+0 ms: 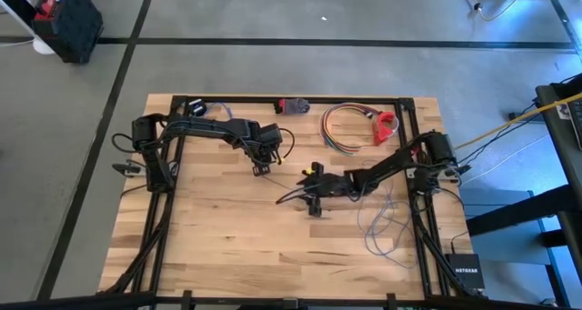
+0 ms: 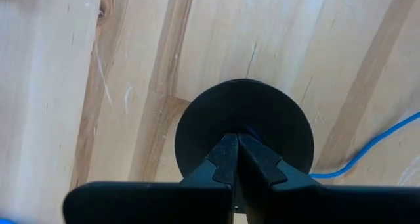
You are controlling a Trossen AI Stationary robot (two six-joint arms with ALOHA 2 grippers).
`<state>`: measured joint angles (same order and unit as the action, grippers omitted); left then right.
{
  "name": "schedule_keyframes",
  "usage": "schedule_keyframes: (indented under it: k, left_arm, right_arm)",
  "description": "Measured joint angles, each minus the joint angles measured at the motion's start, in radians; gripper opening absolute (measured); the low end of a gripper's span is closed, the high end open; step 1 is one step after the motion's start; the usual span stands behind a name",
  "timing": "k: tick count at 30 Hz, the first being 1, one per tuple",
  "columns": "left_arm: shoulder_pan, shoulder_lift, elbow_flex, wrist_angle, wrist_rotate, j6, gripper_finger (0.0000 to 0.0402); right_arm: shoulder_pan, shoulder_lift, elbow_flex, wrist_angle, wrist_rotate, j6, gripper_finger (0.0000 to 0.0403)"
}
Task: Coil cords
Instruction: Uncoil the blue wire from the black spool
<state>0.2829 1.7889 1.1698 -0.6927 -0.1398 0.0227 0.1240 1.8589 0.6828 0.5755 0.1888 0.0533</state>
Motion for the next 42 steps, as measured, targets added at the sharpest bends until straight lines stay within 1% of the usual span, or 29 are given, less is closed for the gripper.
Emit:
schedule_keyframes:
  k: [4, 7, 10, 14, 15, 16, 20, 22, 23, 25, 30, 34, 37, 42]
  left_arm:
    - [-0.001, 0.0, 0.0, -0.003, 0.0, 0.0, 0.0004]
    - [-0.001, 0.0, 0.0, -0.004, 0.0, 0.0, 0.0004]
    - [-0.001, 0.0, 0.0, -0.003, 0.0, 0.004, 0.0004]
    - [-0.001, 0.0, 0.0, -0.003, 0.0, 0.003, 0.0004]
    - [-0.001, 0.0, 0.0, -0.003, 0.0, 0.003, 0.0004]
    - [-0.001, 0.0, 0.0, -0.002, 0.0, 0.002, 0.0004]
    - [-0.001, 0.0, 0.0, -0.002, 0.0, 0.0, 0.0004]
    - [-0.001, 0.0, 0.0, -0.003, 0.0, 0.0, 0.0004]
    - [-0.001, 0.0, 0.0, -0.003, 0.0, 0.0, 0.0004]
    - [-0.001, 0.0, 0.0, -0.003, 0.0, 0.0, 0.0004]
    - [-0.001, 0.0, 0.0, -0.008, 0.0, -0.008, 0.0004]
    - [0.0, 0.0, 0.0, -0.009, 0.0, -0.017, 0.0004]
    - [-0.001, 0.0, 0.0, -0.013, 0.0, -0.022, 0.0004]
    - [0.0, 0.0, 0.0, -0.031, 0.0, -0.024, 0.0004]
  right_arm:
    - [-0.025, 0.039, 0.031, -0.028, 0.003, -0.006, 0.021]
    - [-0.03, 0.042, 0.041, -0.021, 0.004, -0.009, 0.0184]
    - [-0.027, 0.042, 0.047, -0.018, 0.003, -0.033, 0.0132]
    - [-0.026, 0.042, 0.054, -0.041, 0.003, -0.039, 0.0039]
    - [-0.026, 0.042, 0.054, -0.052, 0.004, -0.047, 0.002]
    - [-0.025, 0.042, 0.053, -0.061, 0.004, -0.058, 0.0011]
    - [0.014, 0.041, 0.054, -0.077, 0.027, -0.061, 0.0015]
    - [0.044, 0.034, 0.055, -0.121, 0.051, -0.06, 0.0007]
    - [0.061, 0.025, 0.056, -0.156, 0.056, -0.059, 0.0005]
    - [0.101, 0.003, 0.057, -0.229, 0.104, -0.042, 0.0007]
    - [0.224, -0.096, 0.054, -0.492, 0.196, 0.051, 0.0004]
    - [0.323, -0.178, 0.049, -0.697, 0.254, 0.164, 0.0006]
    - [0.398, -0.247, 0.024, -0.817, 0.303, 0.278, 0.0004]
    - [0.518, -0.39, -0.057, -1.002, 0.358, 0.538, 0.0005]
